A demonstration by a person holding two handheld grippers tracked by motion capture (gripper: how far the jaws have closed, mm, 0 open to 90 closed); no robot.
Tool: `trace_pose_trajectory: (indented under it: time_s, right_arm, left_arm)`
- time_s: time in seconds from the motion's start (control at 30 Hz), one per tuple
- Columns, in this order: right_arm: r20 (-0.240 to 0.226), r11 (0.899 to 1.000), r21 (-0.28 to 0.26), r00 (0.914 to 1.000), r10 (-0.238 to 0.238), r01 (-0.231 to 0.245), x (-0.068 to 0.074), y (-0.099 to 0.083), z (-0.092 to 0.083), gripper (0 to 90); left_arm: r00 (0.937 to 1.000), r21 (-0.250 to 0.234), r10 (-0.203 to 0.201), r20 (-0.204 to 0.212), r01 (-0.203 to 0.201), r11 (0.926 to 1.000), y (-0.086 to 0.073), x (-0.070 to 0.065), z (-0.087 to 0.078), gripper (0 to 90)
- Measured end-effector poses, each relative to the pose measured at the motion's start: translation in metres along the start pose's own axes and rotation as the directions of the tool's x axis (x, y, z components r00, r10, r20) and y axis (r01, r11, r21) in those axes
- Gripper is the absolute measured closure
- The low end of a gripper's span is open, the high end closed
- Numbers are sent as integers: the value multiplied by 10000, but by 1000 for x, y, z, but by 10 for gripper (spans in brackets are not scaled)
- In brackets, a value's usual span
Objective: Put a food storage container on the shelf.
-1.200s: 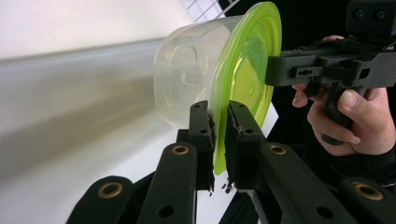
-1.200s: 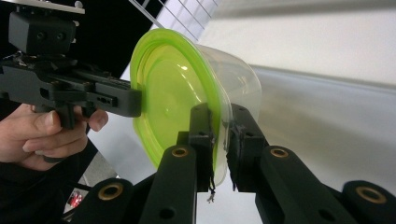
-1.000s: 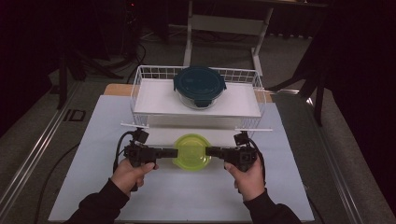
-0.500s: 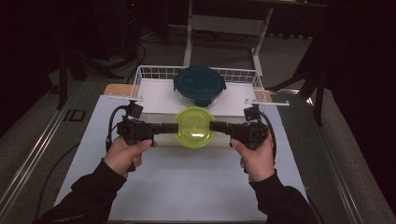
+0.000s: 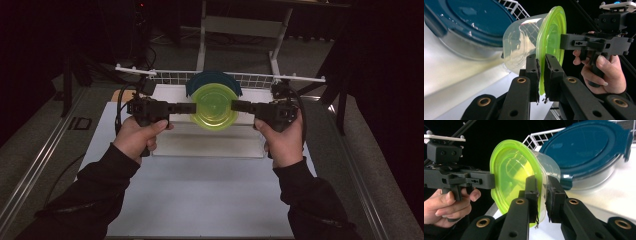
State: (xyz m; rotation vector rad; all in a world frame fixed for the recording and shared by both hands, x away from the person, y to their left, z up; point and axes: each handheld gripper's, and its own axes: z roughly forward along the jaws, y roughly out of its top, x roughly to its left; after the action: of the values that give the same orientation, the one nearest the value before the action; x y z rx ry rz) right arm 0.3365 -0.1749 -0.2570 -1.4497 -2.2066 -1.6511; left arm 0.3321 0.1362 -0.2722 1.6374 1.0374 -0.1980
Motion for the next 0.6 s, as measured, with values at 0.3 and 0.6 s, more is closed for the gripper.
trace_pose_trajectory:
  time_s: [0.3,0.6]
  right_arm:
    - [553,10000,-68,9984,74,-71,-8,34,6,803]
    - [798,9991,27,9960,412,-415,-19,50,14,801]
  left_arm:
    - [9995,-239,-237,-189,232,9994,30,6,13,826]
    - [9974,-383,-662,-280,651,9971,42,17,24,823]
